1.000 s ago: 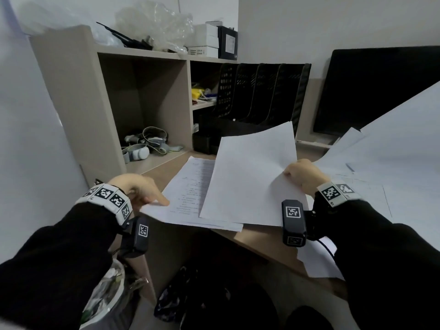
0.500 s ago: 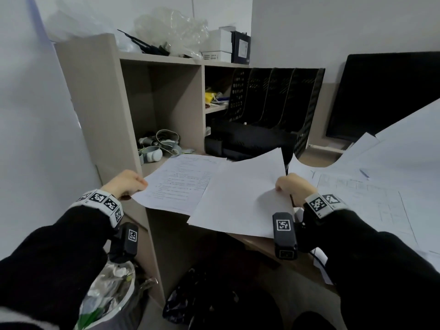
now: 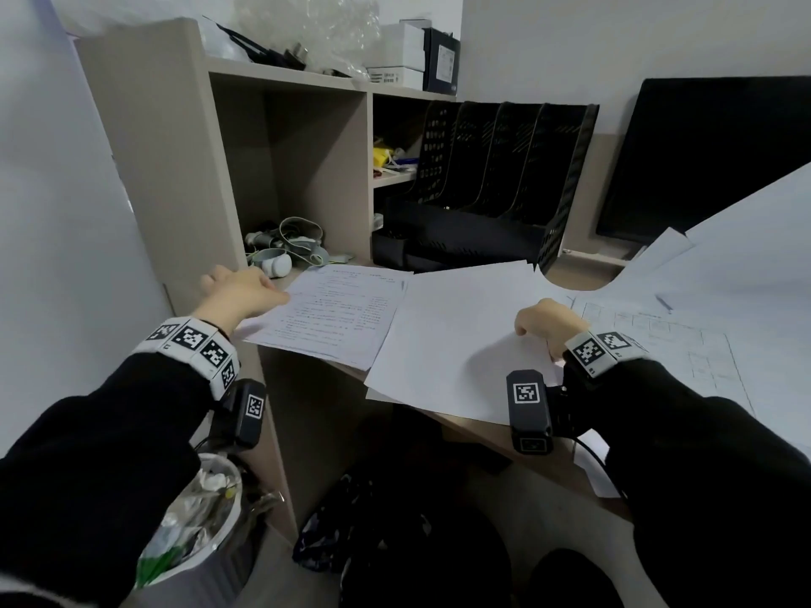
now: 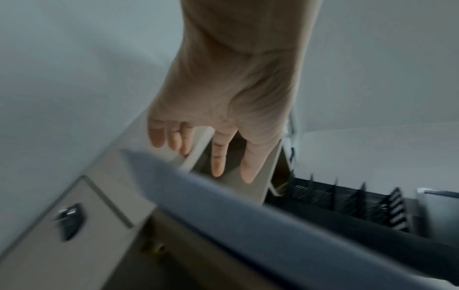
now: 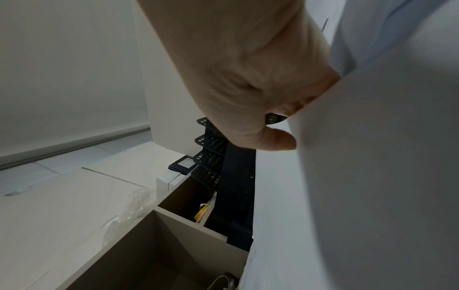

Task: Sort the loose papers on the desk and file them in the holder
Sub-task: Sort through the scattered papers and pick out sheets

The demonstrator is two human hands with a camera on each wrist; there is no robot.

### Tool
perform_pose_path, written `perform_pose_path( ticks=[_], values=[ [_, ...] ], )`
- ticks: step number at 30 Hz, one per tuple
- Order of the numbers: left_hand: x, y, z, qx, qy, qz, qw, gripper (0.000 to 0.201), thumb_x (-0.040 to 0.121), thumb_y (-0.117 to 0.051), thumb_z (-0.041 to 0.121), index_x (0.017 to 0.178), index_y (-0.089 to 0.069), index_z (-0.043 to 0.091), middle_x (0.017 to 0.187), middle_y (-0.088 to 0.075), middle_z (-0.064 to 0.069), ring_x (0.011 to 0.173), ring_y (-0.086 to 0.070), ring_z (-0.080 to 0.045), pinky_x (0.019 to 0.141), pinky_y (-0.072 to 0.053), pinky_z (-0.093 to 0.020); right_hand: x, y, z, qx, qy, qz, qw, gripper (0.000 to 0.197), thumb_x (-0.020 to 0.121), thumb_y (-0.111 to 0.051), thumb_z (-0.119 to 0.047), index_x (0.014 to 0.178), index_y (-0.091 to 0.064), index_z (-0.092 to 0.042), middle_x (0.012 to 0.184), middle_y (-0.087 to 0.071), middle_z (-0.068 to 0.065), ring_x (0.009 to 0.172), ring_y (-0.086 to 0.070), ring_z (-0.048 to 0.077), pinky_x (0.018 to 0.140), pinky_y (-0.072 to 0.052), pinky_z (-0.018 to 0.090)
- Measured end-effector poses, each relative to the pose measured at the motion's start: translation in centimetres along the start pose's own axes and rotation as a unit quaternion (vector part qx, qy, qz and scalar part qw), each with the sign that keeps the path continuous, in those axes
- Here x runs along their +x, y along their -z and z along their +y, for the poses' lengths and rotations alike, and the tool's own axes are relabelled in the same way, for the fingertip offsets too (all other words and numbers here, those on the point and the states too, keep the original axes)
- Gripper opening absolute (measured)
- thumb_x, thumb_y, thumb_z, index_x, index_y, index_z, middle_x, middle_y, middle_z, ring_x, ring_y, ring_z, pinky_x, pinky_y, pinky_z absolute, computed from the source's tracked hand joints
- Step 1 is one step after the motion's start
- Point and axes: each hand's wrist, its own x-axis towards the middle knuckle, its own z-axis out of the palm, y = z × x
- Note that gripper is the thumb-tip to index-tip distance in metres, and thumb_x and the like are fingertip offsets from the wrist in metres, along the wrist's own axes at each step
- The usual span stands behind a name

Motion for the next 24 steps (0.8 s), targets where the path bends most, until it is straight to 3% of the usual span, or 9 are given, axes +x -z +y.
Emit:
perform_pose_path(
  ticks=[2,4,6,10,13,15,19,22,24],
  values=[
    [-1.0,0.4,2.1,0.024,-0.007,-0.015,1.000,0.045,0.084,-0.055,0.059,0.111,-0.060,0.023,0.136,-0.031,-0.018,0.125,-0.024,-0.034,0.100,-0.030,-0.042,-0.2,0.4,-0.1,-0.004,-0.001,-0.014,1.000,0.017,0.091,-0.049,-0.002,0.105,-0.043,0.004,0.079,-0.040,0.012,0.090,-0.047,0.032,0.087,-0.049,0.038],
    [-2.6,0.8,4.4,0.046,-0.040,0.006,0.998,0.044,0.085,-0.055,0.057,0.116,-0.059,0.025,0.138,-0.028,-0.014,0.127,-0.024,-0.034,0.101,-0.029,-0.043,-0.2,1.1,0.1,-0.001,0.004,-0.018,1.000,0.029,0.090,-0.051,-0.006,0.117,-0.046,0.001,0.098,-0.044,0.014,0.098,-0.048,0.031,0.100,-0.047,0.042],
    [-4.5,0.9,7.2,0.074,-0.104,0.005,0.992,0.045,0.087,-0.052,0.056,0.122,-0.057,0.028,0.141,-0.030,-0.014,0.131,-0.024,-0.037,0.106,-0.026,-0.044,0.0,2.4,0.7,0.018,0.006,-0.017,1.000,0.042,0.090,-0.053,-0.010,0.130,-0.044,-0.001,0.119,-0.044,0.014,0.113,-0.050,0.032,0.101,-0.046,0.045],
    [-8.3,0.7,13.0,0.130,-0.250,-0.128,0.951,0.049,0.091,-0.047,0.057,0.133,-0.050,0.033,0.146,-0.037,-0.009,0.134,-0.033,-0.032,0.112,-0.028,-0.043,0.0,5.7,2.9,0.065,-0.004,-0.008,0.998,0.050,0.089,-0.056,-0.015,0.136,-0.041,-0.011,0.138,-0.042,0.010,0.123,-0.045,0.029,0.099,-0.046,0.046],
    [-11.0,1.4,16.5,0.123,-0.316,-0.220,0.914,0.051,0.096,-0.046,0.048,0.141,-0.044,0.024,0.149,-0.039,0.003,0.136,-0.036,-0.019,0.111,-0.027,-0.034,0.0,8.3,5.5,0.066,-0.015,0.000,0.998,0.048,0.092,-0.057,-0.018,0.136,-0.041,-0.009,0.135,-0.046,0.012,0.124,-0.044,0.030,0.100,-0.043,0.049],
    [-12.3,2.1,19.4,0.122,-0.349,-0.239,0.898,0.051,0.098,-0.045,0.043,0.142,-0.043,0.020,0.147,-0.041,0.005,0.136,-0.038,-0.016,0.110,-0.028,-0.032,-0.3,10.1,7.7,0.055,-0.035,0.013,0.998,0.046,0.093,-0.057,-0.019,0.135,-0.043,-0.007,0.131,-0.049,0.012,0.120,-0.046,0.030,0.099,-0.043,0.049],
    [-13.5,2.3,25.1,0.107,-0.387,-0.230,0.887,0.048,0.094,-0.047,0.049,0.136,-0.049,0.026,0.142,-0.047,0.007,0.130,-0.044,-0.018,0.105,-0.041,-0.045,-0.9,12.6,11.9,0.022,-0.051,0.029,0.998,0.037,0.095,-0.053,-0.015,0.130,-0.050,-0.001,0.110,-0.044,0.007,0.097,-0.043,0.022,0.090,-0.044,0.039],
    [-13.6,0.5,28.9,0.054,-0.367,-0.266,0.890,0.053,0.093,-0.051,0.048,0.139,-0.045,0.023,0.140,-0.048,0.002,0.121,-0.052,-0.020,0.097,-0.049,-0.043,-1.2,13.8,14.5,0.024,-0.071,0.019,0.997,0.012,0.095,-0.054,-0.015,0.100,-0.060,-0.005,0.095,-0.049,0.006,0.074,-0.044,0.016,0.067,-0.039,0.027],
    [-13.5,-1.3,30.3,0.029,-0.336,-0.290,0.896,0.060,0.091,-0.056,0.047,0.142,-0.041,0.018,0.142,-0.047,-0.004,0.117,-0.055,-0.023,0.096,-0.050,-0.044,-0.9,13.9,15.4,0.036,-0.080,0.009,0.996,0.011,0.096,-0.053,-0.017,0.088,-0.055,-0.008,0.080,-0.045,0.000,0.065,-0.039,0.011,0.061,-0.036,0.024]
  ],
)
